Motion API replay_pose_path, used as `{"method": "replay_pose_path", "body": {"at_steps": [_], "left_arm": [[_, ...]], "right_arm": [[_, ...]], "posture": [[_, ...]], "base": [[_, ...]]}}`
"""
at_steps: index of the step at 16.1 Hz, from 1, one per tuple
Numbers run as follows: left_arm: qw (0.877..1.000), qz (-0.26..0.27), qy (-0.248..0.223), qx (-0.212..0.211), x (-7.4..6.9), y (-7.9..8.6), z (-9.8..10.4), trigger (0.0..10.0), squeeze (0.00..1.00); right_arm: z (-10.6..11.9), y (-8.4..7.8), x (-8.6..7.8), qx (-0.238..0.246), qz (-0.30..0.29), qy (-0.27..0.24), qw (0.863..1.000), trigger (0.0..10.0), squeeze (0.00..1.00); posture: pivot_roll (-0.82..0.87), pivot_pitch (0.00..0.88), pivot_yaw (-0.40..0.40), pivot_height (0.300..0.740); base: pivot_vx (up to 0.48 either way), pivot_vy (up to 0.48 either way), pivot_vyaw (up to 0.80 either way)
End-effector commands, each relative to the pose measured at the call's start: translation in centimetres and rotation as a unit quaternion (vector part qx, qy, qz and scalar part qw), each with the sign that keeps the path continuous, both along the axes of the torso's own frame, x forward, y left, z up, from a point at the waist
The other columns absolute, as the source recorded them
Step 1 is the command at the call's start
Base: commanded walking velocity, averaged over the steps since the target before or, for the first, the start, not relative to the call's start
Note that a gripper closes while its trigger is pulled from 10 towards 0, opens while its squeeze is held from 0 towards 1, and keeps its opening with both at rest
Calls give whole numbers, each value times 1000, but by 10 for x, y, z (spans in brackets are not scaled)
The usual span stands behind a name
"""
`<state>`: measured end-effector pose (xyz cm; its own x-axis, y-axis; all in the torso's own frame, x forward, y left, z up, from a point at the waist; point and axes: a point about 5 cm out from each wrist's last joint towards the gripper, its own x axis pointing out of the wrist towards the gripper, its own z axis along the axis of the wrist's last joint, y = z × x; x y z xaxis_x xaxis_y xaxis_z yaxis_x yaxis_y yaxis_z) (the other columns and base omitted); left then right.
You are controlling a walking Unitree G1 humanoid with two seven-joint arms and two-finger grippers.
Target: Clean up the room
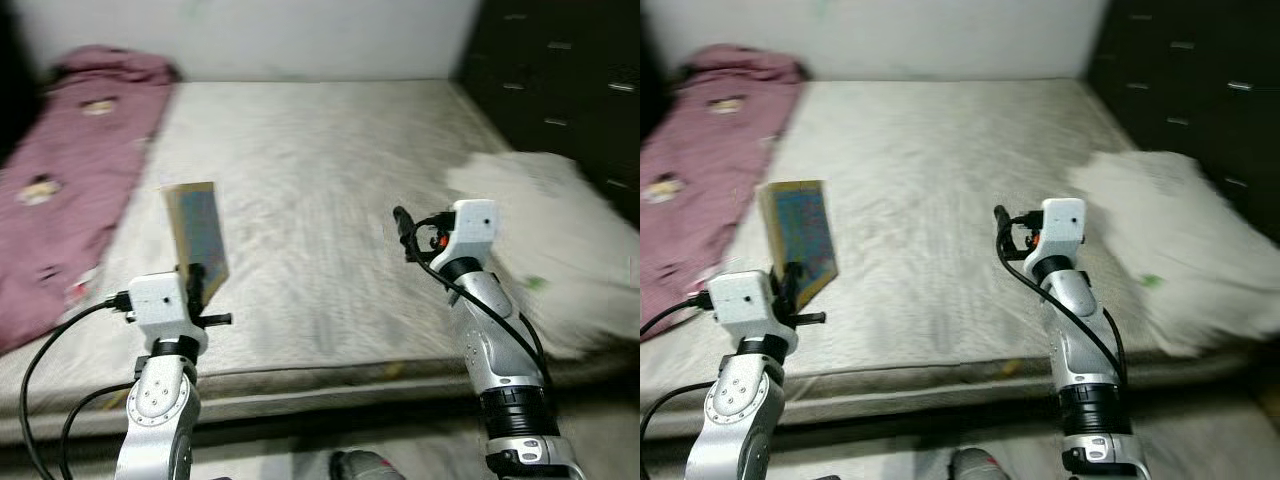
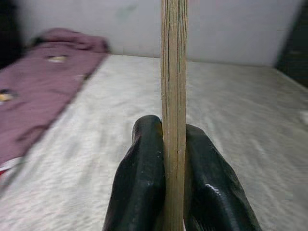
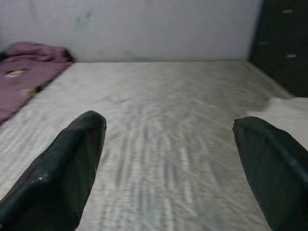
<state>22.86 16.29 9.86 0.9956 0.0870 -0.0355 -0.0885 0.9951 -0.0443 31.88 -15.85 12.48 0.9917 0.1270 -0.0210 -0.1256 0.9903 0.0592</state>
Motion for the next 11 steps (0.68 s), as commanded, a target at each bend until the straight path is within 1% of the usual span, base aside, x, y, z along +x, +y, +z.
{"method": "replay_pose_path", "body": {"at_steps": [1, 3, 4, 11], "left_arm": [[1000, -3, -28, 3, 3, 1, 12, 10000, 0], [1000, -6, -29, 2, 2, -1, 12, 10000, 0], [1000, -6, -29, 3, 2, -1, 12, 10000, 0], [999, -10, -32, -1, 3, -3, 13, 10000, 0]], "right_arm": [[1, 2, 2, 4, 3, -1, 1000, 10000, 0], [1, 3, 3, 2, 5, -1, 1000, 10000, 0], [1, 3, 3, 2, 5, -1, 1000, 10000, 0], [1, 4, 3, -5, 10, -5, 1000, 10000, 0]], "posture": [[-46, 8, -13, 740], [-46, 8, -13, 740], [-46, 8, -13, 740], [-48, 8, -18, 740]], "base": [[0, 0, -481], [0, 0, 0], [0, -266, 0], [0, -386, 0]]}}
